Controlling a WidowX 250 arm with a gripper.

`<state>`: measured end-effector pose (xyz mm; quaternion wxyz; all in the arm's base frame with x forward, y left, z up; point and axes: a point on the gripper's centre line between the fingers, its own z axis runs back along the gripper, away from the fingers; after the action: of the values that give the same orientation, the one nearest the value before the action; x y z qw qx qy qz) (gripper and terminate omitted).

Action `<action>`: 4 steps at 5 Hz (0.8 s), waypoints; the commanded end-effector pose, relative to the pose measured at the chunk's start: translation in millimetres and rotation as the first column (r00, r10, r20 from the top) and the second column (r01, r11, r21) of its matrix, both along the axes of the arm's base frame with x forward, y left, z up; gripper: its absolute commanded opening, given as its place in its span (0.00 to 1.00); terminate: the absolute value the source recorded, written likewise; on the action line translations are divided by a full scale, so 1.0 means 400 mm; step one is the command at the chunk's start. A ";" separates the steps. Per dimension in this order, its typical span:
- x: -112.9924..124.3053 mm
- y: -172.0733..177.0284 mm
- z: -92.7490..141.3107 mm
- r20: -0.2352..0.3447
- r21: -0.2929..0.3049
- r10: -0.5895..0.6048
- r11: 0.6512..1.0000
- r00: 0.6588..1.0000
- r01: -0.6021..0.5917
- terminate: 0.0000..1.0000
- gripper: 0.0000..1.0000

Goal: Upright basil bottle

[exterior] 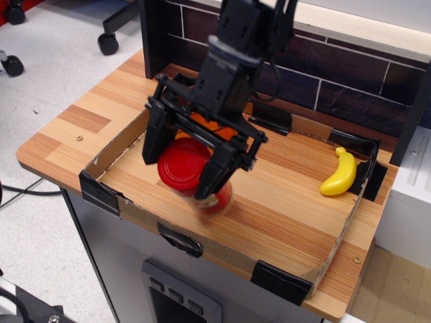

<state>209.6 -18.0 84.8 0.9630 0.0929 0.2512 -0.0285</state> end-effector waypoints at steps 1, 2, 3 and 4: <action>0.035 -0.016 0.022 -0.061 0.006 0.075 0.997 0.995 -0.075 0.00 0.00; 0.051 -0.023 0.021 -0.063 0.009 0.097 0.995 0.993 -0.097 0.00 0.00; 0.071 -0.027 0.027 -0.016 -0.001 0.068 0.998 0.998 -0.068 0.00 1.00; 0.098 -0.021 0.070 0.065 -0.022 0.061 0.998 0.996 -0.059 0.00 1.00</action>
<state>242.1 -28.9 89.8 0.9621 0.0805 0.2604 -0.0033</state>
